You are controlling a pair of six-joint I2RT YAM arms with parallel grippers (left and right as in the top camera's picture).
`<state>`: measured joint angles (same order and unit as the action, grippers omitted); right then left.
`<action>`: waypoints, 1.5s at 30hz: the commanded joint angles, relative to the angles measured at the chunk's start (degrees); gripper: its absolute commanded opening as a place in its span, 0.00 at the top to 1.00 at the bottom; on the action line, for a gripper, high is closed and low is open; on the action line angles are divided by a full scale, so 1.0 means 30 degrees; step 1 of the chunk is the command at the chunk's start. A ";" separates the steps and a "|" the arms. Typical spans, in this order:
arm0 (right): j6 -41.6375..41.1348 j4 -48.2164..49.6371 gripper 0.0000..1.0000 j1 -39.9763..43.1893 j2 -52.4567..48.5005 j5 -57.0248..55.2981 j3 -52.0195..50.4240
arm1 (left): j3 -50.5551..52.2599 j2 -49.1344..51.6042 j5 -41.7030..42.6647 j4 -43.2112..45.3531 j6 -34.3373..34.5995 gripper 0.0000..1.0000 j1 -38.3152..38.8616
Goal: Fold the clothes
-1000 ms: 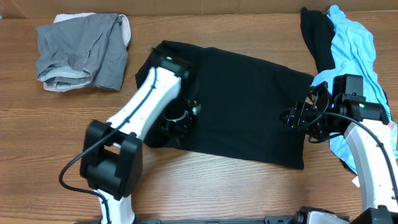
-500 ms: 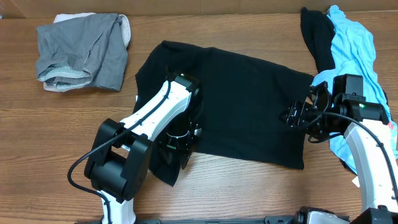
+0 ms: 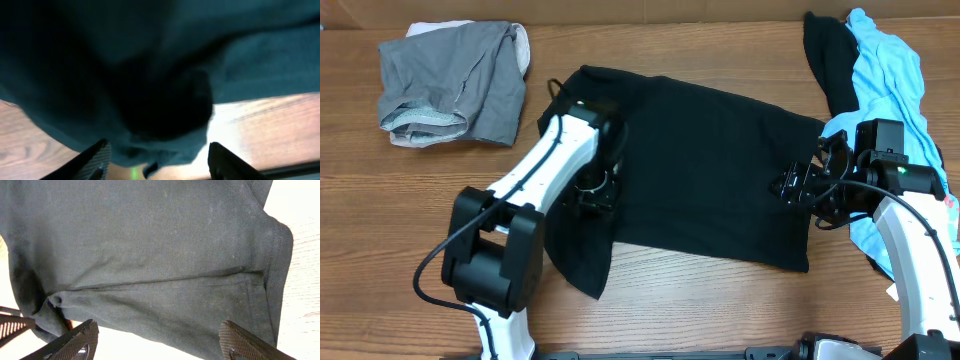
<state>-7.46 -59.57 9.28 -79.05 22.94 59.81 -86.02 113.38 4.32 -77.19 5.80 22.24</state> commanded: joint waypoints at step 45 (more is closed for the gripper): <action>0.0117 0.0342 0.19 -0.0073 -0.0058 0.0029 -0.0029 | 0.1508 -0.0080 0.0576 0.1545 -0.2375 0.37 -0.1086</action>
<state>-7.46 -58.92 9.28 -79.05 22.96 59.81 -80.95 113.38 7.55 -72.97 -1.04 19.77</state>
